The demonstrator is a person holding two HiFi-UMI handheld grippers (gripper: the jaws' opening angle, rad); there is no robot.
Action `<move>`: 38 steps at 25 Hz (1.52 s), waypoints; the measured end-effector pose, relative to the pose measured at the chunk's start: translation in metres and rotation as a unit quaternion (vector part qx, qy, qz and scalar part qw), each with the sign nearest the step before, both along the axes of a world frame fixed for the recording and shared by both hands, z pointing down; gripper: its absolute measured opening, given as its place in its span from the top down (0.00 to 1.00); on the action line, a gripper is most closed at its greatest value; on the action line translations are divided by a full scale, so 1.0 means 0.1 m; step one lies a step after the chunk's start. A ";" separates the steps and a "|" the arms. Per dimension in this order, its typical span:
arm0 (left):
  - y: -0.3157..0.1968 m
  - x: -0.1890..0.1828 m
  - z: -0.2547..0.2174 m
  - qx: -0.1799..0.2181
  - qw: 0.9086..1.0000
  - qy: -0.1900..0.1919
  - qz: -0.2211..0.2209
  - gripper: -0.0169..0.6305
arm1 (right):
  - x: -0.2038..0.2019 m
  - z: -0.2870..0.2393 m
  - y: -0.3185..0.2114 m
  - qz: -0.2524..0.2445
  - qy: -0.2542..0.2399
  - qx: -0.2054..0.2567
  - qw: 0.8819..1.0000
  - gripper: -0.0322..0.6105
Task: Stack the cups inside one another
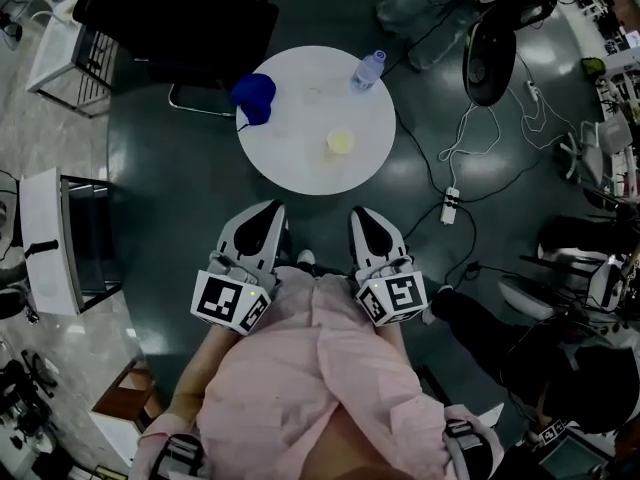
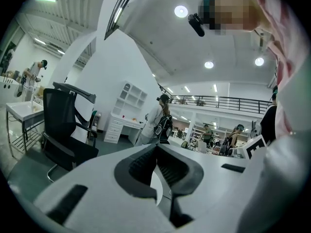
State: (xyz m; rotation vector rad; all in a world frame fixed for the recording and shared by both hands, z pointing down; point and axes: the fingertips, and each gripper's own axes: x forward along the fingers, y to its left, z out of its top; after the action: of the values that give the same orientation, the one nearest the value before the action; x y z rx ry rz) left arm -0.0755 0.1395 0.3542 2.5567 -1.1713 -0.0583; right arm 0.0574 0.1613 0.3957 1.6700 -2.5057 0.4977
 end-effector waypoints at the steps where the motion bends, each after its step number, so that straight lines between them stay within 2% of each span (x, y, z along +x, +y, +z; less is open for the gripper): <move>1: -0.05 -0.03 0.00 -0.001 1.000 0.003 0.003 0.95 | -0.03 0.00 -0.04 0.003 0.001 0.000 1.000 0.90; 9: -0.29 -0.17 0.00 0.001 0.999 0.008 0.032 0.95 | -0.19 0.04 -0.25 0.025 -0.005 0.003 1.000 0.90; 16: -0.39 -0.24 0.08 -0.018 1.000 0.002 0.019 0.95 | -0.19 0.08 -0.32 0.035 -0.010 -0.007 0.999 0.90; 21: -0.47 -0.22 0.13 -0.028 1.000 0.001 0.011 0.95 | -0.18 0.09 -0.40 0.025 -0.010 -0.010 1.000 0.90; 28: -0.65 -0.07 0.17 -0.032 0.999 -0.013 -0.005 0.95 | -0.02 0.09 -0.64 0.007 -0.017 -0.010 1.000 0.90; 38: -1.02 0.33 0.09 -0.029 0.999 -0.007 -0.042 0.95 | 0.34 0.08 -1.15 -0.038 -0.021 -0.012 0.999 0.90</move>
State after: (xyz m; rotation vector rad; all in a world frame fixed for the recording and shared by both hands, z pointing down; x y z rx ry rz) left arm -0.0420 0.0376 0.3636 2.4623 -1.2665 -0.0259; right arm 0.0914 0.0468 0.4035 1.5667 -2.5699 0.5586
